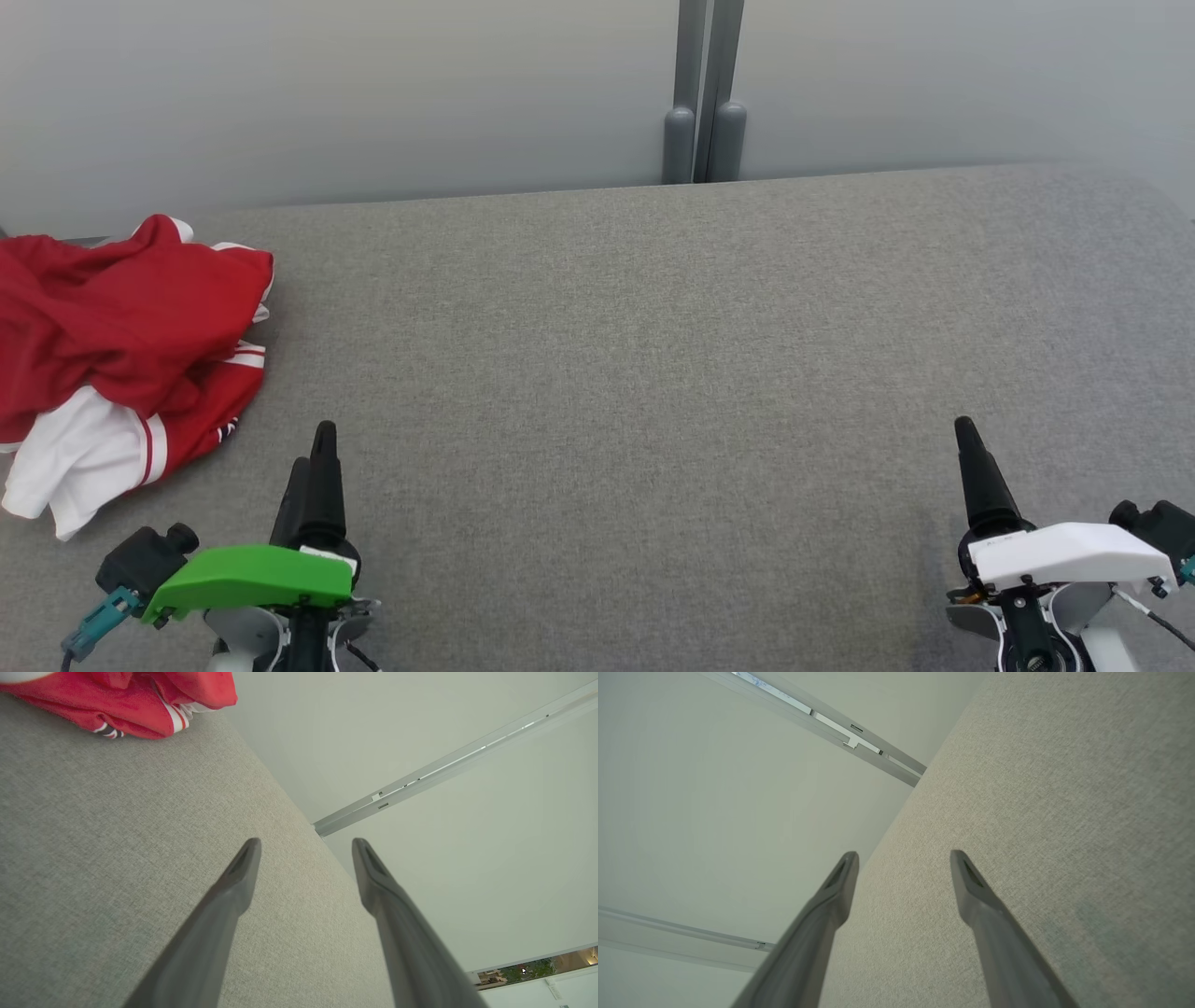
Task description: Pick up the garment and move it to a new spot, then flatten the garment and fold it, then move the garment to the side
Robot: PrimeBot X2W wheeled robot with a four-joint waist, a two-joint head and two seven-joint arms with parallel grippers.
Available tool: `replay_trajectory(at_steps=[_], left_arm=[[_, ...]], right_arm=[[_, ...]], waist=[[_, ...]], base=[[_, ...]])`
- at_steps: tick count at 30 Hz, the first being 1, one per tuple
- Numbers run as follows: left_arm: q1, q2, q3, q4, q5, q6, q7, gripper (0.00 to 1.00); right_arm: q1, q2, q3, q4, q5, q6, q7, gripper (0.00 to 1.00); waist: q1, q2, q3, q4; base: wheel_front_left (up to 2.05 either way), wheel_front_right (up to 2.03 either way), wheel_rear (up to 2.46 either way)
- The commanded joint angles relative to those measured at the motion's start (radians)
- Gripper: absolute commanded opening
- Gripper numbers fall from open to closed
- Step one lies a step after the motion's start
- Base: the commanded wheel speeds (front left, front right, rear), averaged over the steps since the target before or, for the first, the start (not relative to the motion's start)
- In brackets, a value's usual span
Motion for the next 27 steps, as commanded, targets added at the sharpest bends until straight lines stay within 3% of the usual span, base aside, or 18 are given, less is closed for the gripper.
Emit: replay_trajectory(at_steps=[1,15,27], left_arm=[[-0.031,0.005,-0.004,-0.012,0.045,0.003,-0.011,1.0],[-0.031,0.022,-0.04,-0.009,0.356,0.041,-0.052,1.0],[-0.028,0.043,-0.069,-0.001,0.536,0.056,-0.082,1.0]], right_arm=[[-0.034,-0.009,0.006,0.003,-0.049,0.0,-0.011,1.0],[-0.091,-0.01,0.03,0.037,-0.375,0.001,-0.017,1.0],[-0.116,-0.011,0.066,0.02,-0.602,0.001,0.0,1.0]], waist=[[0.0,0.0,0.0,0.0],[0.0,0.0,-0.002,0.01],[0.0,0.0,-0.001,0.023]], base=[[0.0,0.0,0.0],[0.0,0.0,0.0],[0.0,0.0,0.0]])
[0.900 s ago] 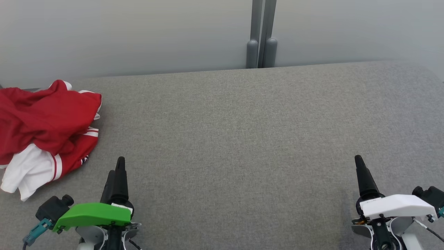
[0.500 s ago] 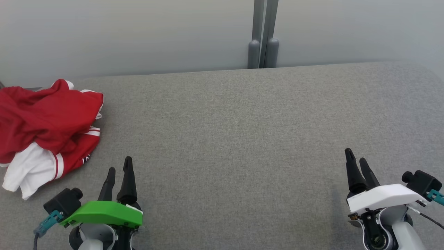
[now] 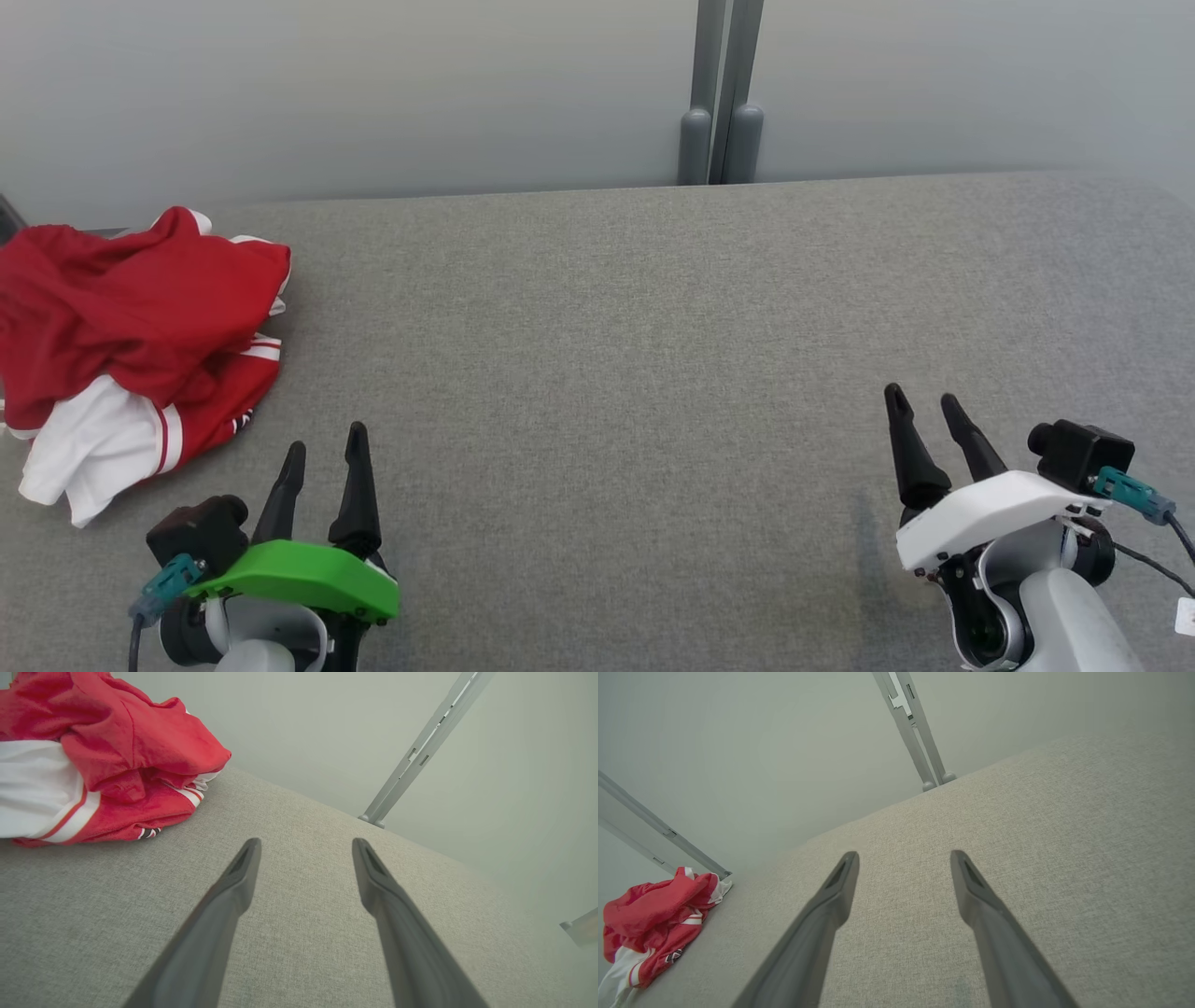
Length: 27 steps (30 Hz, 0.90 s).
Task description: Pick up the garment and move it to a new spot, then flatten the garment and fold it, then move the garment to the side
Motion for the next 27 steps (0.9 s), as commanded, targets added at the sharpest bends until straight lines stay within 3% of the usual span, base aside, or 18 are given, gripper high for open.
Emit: replay_trajectory(at_steps=[1,27], left_arm=[[-0.022,0.012,-0.002,-0.006,0.027,0.002,-0.009,1.0],[-0.02,0.032,-0.033,0.017,0.26,0.002,-0.069,1.0]], right_arm=[[-0.025,-0.007,0.004,-0.011,-0.027,0.0,0.001,1.0],[-0.063,-0.009,0.039,0.008,-0.331,0.0,-0.029,1.0]], waist=[[0.0,0.0,0.001,0.001],[0.0,0.0,0.016,0.023]], base=[[0.0,0.0,0.0],[0.0,0.0,0.0]])
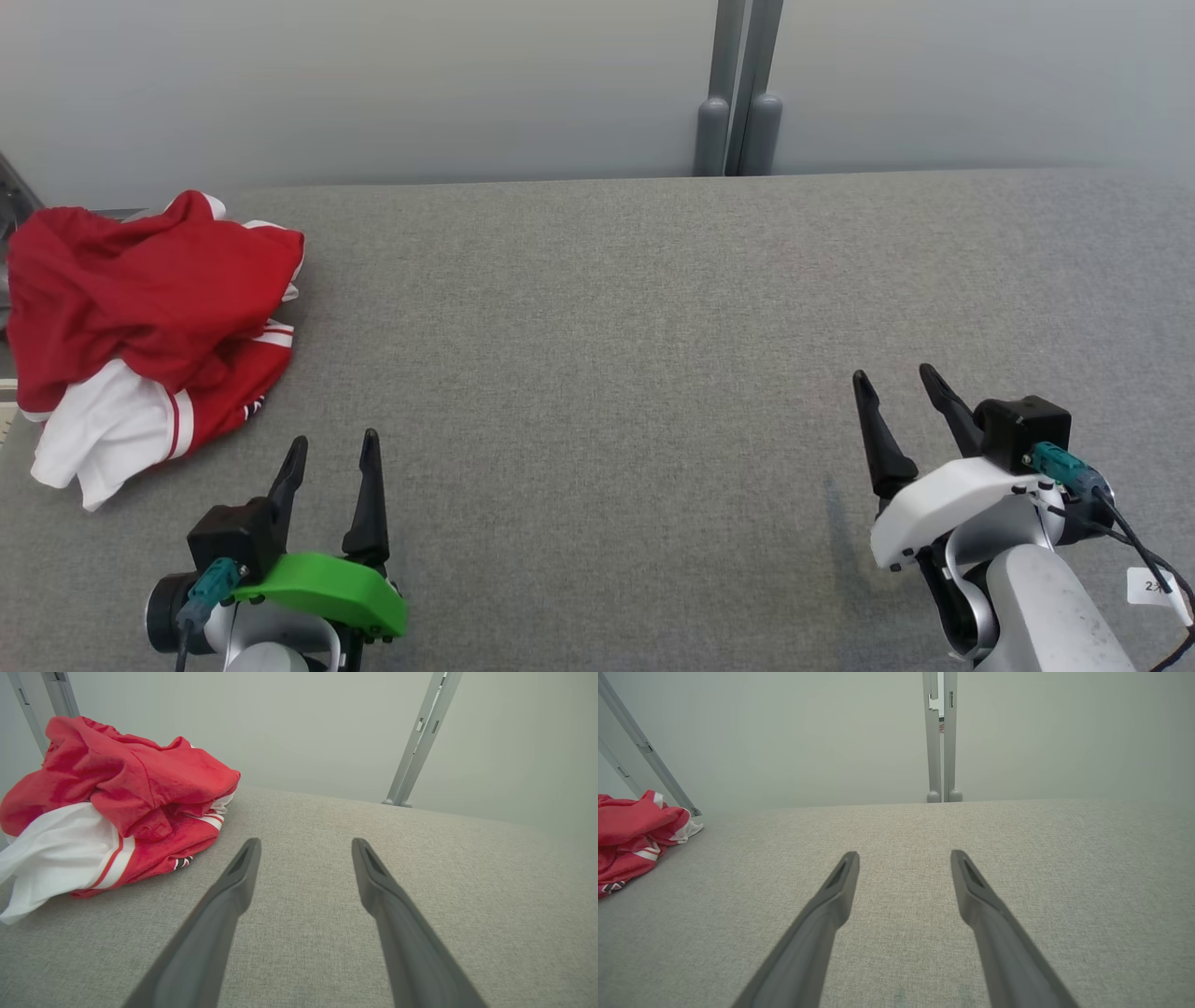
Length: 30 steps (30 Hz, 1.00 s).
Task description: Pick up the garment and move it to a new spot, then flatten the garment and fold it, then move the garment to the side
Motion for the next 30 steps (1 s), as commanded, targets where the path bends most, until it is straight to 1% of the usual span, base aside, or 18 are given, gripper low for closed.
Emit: replay_trajectory(at_steps=[1,5,9,11,17,30], left_arm=[[-0.021,0.002,0.0,0.001,0.025,-0.007,-0.009,1.0],[-0.026,-0.008,0.005,0.012,0.011,-0.019,-0.01,1.0],[-0.029,-0.016,0.015,0.016,-0.01,-0.038,-0.01,1.0],[-0.03,-0.018,0.016,0.015,-0.014,-0.041,-0.009,1.0],[-0.036,0.005,-0.006,0.009,0.042,-0.046,-0.008,1.0],[-0.04,0.009,-0.016,0.02,0.088,-0.038,-0.028,1.0]], right_arm=[[-0.022,-0.006,0.002,0.002,-0.028,0.0,-0.008,1.0],[-0.026,-0.006,0.004,0.008,-0.033,0.0,-0.017,1.0],[-0.022,-0.007,-0.005,0.023,0.039,0.0,-0.041,1.0],[-0.022,-0.007,-0.004,0.026,0.044,0.0,-0.046,1.0],[-0.031,-0.007,0.015,0.048,-0.002,0.0,-0.072,1.0],[-0.048,-0.008,0.035,0.069,-0.072,0.0,-0.095,1.0]], waist=[[0.0,0.0,0.0,0.002],[0.0,0.0,0.001,0.005],[0.0,0.0,0.002,0.009],[0.0,0.0,0.003,0.01],[0.0,0.0,0.009,0.008],[0.0,0.0,0.011,0.011]], base=[[0.0,0.0,0.0],[0.0,0.0,0.0],[0.0,0.0,0.0],[0.0,0.0,0.0],[0.0,0.0,0.0],[0.0,0.0,0.0]])
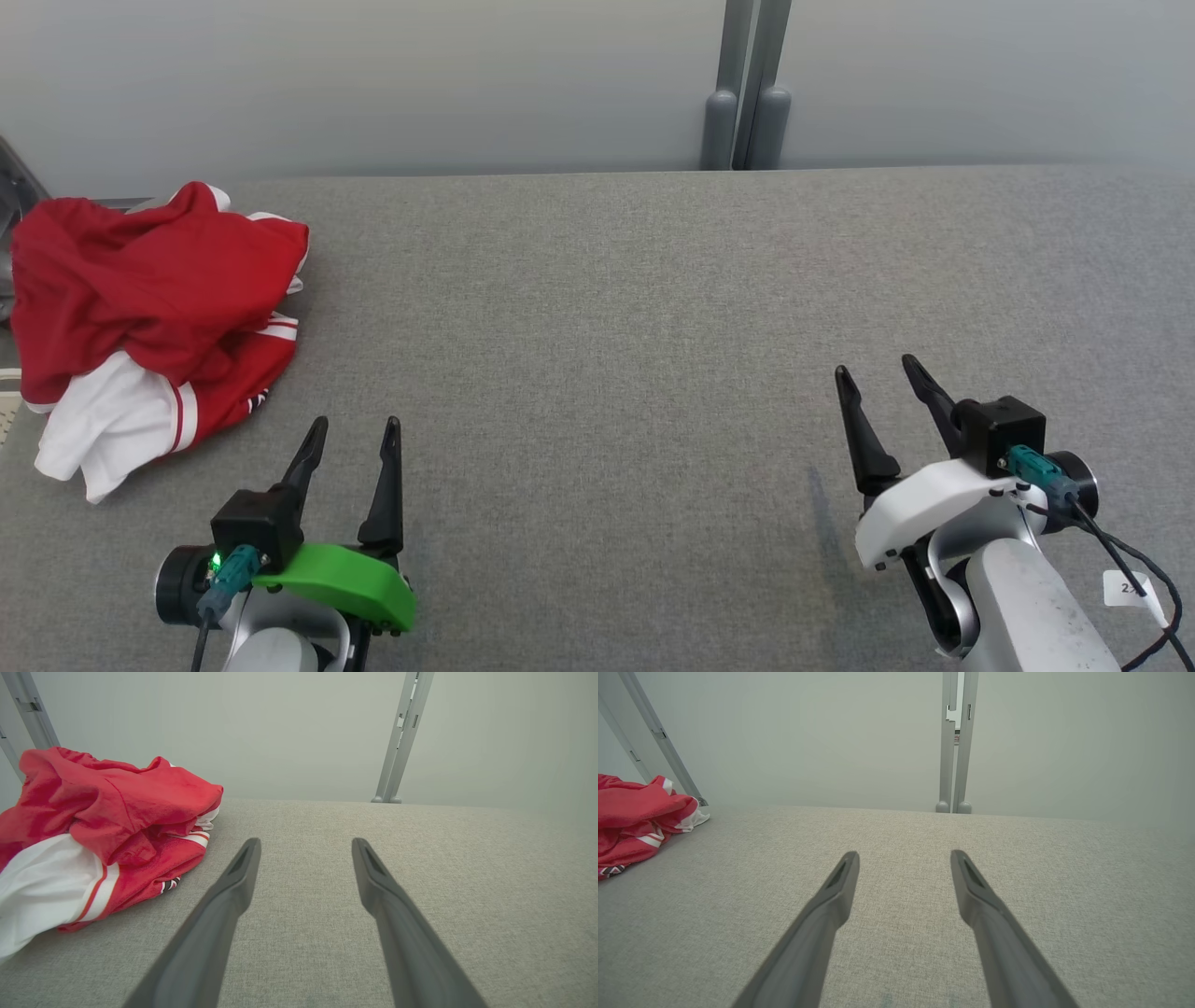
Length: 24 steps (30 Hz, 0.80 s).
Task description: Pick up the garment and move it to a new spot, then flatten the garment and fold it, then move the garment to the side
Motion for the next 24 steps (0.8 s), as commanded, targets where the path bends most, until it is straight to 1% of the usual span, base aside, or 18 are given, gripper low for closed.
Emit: replay_trajectory(at_steps=[1,11,18,24], left_arm=[[-0.011,0.007,-0.001,0.003,-0.002,0.006,-0.005,1.0],[-0.005,-0.003,0.012,-0.002,-0.046,0.001,-0.008,1.0],[-0.011,0.005,0.003,0.0,-0.044,0.008,-0.002,1.0],[-0.016,-0.002,-0.003,0.003,-0.056,0.01,-0.004,1.0]], right_arm=[[-0.011,-0.005,0.001,0.003,-0.003,0.0,-0.007,1.0],[-0.012,-0.005,0.007,0.007,0.016,0.0,-0.011,1.0],[-0.013,-0.005,0.007,0.009,0.01,0.0,-0.012,1.0],[-0.007,-0.004,0.011,0.003,0.014,0.0,-0.014,1.0]], waist=[[0.0,0.0,-0.001,0.0],[0.0,0.0,-0.002,0.0],[0.0,0.0,0.0,0.002],[0.0,0.0,0.002,0.02]], base=[[0.0,0.0,0.0],[0.0,0.0,0.0],[0.0,0.0,0.0],[0.0,0.0,0.0]])
